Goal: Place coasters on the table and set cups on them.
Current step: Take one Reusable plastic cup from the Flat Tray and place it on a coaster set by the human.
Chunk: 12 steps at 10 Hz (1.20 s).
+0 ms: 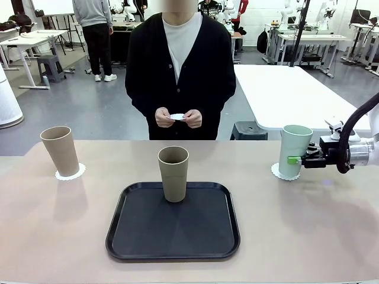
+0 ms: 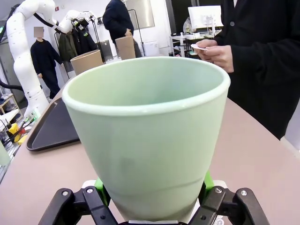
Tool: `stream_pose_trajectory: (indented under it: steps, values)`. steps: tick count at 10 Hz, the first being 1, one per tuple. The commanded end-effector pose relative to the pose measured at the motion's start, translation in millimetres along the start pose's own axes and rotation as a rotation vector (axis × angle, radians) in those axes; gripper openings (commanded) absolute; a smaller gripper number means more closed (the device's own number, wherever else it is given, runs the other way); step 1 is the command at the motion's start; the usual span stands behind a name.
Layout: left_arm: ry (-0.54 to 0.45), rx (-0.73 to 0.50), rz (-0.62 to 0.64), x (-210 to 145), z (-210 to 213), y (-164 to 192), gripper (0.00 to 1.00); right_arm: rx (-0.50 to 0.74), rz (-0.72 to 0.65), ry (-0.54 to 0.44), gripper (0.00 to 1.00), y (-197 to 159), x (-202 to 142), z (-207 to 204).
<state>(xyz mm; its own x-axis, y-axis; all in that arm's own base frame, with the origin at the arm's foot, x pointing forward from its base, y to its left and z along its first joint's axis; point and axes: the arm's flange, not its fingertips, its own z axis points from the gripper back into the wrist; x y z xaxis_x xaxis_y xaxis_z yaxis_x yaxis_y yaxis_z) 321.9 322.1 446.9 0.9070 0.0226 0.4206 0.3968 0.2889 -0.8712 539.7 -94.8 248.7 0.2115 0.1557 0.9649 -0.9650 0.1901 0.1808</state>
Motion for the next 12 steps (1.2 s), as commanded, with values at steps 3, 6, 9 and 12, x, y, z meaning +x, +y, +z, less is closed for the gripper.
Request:
stream_pose_trajectory:
  steps: [3,6,9,12]
  values:
    - [-0.003,-0.002,-0.001,-1.4,0.6,-2.9,1.0,0.04,0.03,-0.006,0.83,-9.0,-1.2,-0.4]
    - [-0.003,-0.002,-0.001,-1.4,0.6,-2.9,1.0,0.051,0.041,-0.016,0.83,-12.2,-1.2,-3.2]
    - [-0.003,-0.002,-0.001,-1.4,0.6,-2.9,1.0,0.041,0.045,-0.024,0.83,-20.7,-2.6,-4.5]
    - [-0.003,-0.002,-0.001,-1.4,0.6,-2.9,1.0,0.02,0.049,-0.014,0.83,-28.3,-6.1,-4.1]
